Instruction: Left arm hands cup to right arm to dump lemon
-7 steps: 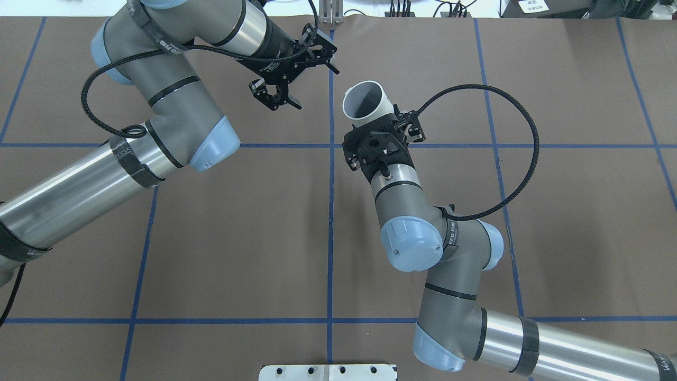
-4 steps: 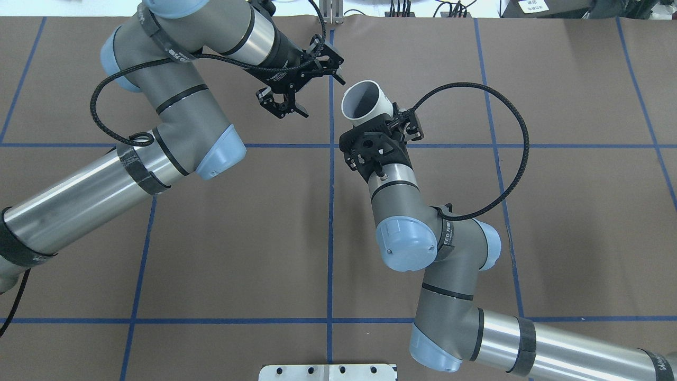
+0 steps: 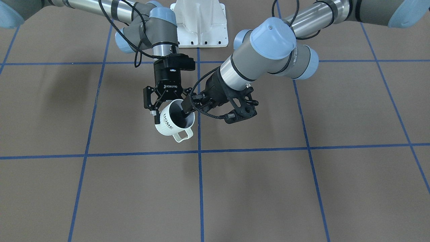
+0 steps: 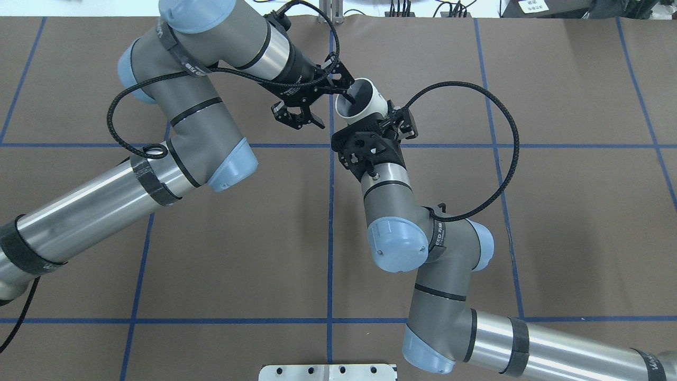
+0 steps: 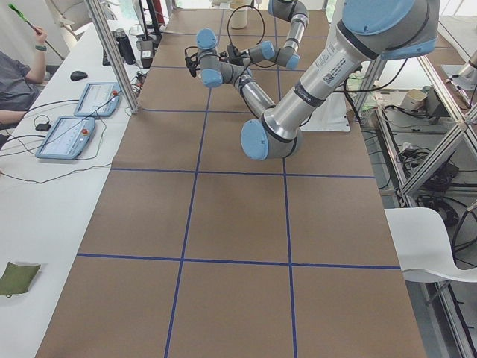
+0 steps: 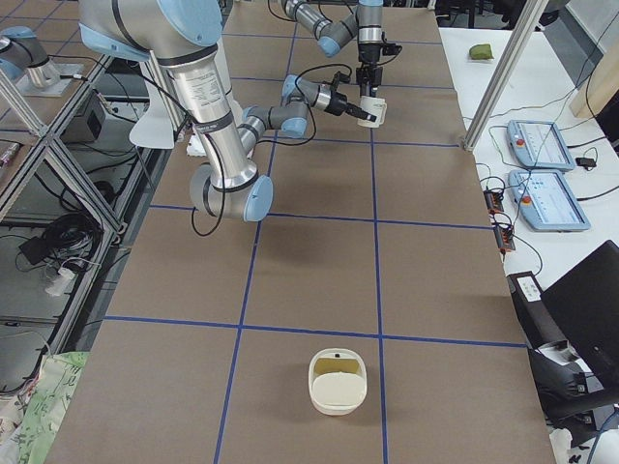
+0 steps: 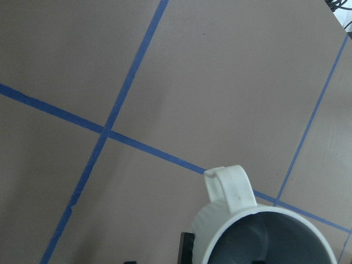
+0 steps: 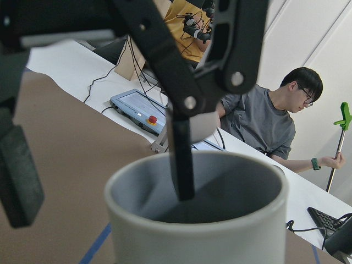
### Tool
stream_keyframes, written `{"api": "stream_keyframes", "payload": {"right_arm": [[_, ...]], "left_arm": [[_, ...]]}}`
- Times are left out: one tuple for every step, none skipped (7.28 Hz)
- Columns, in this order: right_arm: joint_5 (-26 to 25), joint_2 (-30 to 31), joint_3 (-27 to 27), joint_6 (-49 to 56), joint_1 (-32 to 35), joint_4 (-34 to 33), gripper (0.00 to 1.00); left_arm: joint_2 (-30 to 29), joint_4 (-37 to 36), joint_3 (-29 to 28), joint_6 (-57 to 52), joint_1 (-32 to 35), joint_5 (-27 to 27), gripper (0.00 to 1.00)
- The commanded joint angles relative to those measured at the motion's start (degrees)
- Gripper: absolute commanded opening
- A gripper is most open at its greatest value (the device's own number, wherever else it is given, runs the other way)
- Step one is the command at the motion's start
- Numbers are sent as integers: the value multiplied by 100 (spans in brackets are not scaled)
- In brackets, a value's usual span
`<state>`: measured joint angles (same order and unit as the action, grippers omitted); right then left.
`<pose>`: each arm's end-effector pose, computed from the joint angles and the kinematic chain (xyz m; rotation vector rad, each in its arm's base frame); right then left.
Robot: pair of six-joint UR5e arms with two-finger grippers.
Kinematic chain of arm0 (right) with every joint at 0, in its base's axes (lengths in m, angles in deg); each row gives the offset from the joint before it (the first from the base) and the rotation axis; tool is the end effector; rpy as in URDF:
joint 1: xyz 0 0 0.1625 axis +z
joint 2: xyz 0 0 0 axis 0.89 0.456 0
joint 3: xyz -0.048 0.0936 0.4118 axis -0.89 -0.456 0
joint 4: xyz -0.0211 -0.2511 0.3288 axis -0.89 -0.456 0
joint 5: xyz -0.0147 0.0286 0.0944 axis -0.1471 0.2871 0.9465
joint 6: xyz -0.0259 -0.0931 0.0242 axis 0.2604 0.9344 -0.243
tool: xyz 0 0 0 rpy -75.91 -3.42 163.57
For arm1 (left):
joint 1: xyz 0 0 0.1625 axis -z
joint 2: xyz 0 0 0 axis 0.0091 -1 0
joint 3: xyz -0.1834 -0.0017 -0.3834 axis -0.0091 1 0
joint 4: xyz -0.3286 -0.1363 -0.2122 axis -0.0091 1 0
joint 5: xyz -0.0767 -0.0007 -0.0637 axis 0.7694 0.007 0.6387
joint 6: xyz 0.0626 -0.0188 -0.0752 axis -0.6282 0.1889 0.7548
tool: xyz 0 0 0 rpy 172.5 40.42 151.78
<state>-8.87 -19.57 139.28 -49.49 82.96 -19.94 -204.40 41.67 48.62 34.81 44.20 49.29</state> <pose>-0.5405 -0.4209 0.2178 1.2682 -0.3834 -0.0271 0.4756 -0.5536 0.1064 -0.2110 1.3603 -0.3941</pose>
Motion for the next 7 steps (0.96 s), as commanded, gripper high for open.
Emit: {"api": "stream_keyframes", "payload": {"right_arm": [[-44, -11, -5, -7, -31, -20, 12], [-88, -11, -14, -7, -57, -20, 12], [-97, -11, -6, -16, -66, -20, 12], [-106, -2, -5, -16, -67, -12, 12], [-106, -2, -5, -16, -67, -11, 12], [-106, -2, -5, -33, -67, -11, 12], [-106, -2, -5, -33, -67, -11, 12]], "left_arm": [[-13, -2, -4, 2, -17, 8, 59], [-13, 7, -13, 2, -17, -1, 53], [-13, 7, -39, -7, -17, -1, 50], [-13, 7, -57, -7, -17, -1, 49], [-22, 7, -101, -7, -17, -1, 46], [-22, 7, -110, -7, -8, -1, 44], [-31, 7, -110, -7, -17, -1, 43]]}}
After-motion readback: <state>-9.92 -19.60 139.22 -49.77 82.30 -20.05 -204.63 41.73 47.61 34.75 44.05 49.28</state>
